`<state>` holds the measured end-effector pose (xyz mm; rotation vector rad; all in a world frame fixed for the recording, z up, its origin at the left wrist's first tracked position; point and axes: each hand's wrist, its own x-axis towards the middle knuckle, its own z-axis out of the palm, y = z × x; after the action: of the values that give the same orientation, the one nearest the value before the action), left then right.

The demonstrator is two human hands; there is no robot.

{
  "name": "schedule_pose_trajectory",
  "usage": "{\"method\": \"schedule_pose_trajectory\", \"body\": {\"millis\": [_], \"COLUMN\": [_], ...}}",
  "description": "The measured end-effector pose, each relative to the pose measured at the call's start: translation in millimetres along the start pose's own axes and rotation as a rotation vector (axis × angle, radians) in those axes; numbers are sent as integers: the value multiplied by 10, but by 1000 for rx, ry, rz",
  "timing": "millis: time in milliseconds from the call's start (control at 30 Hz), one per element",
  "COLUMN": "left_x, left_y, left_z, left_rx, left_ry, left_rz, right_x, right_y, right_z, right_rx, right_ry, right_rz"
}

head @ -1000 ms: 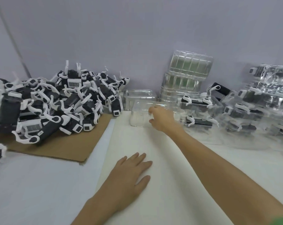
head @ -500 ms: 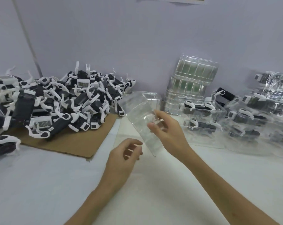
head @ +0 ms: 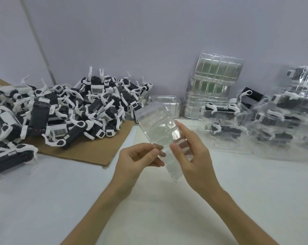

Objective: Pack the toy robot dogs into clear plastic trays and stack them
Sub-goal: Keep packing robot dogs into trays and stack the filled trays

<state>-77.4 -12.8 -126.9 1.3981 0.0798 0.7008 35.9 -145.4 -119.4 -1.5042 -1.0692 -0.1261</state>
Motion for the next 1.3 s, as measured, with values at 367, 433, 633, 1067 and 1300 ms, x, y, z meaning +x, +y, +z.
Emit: {"method": "schedule_pose_trajectory", "body": {"millis": [367,433,633,1067,1300], "left_x": [8,6,4,-16,-6], "left_y": [-10,-13,-10,-60,-74], "left_z": [0,-2,3,30,55], "left_rx": [-37,-44,-60,100,43], "left_ry": [-23,-29,-51,71,-38], "left_rz": [-25,-26,-38,44,51], "right_x": [8,7,17,-25,-25], "right_y": [7,3,-7,36,91], "right_z": [-23,-19,-34,7,18], "right_rx": [63,59,53,-198,-213], "right_ry": [20,24,21,-54,-3], "right_rz": [61,60,56,-84,-152]}}
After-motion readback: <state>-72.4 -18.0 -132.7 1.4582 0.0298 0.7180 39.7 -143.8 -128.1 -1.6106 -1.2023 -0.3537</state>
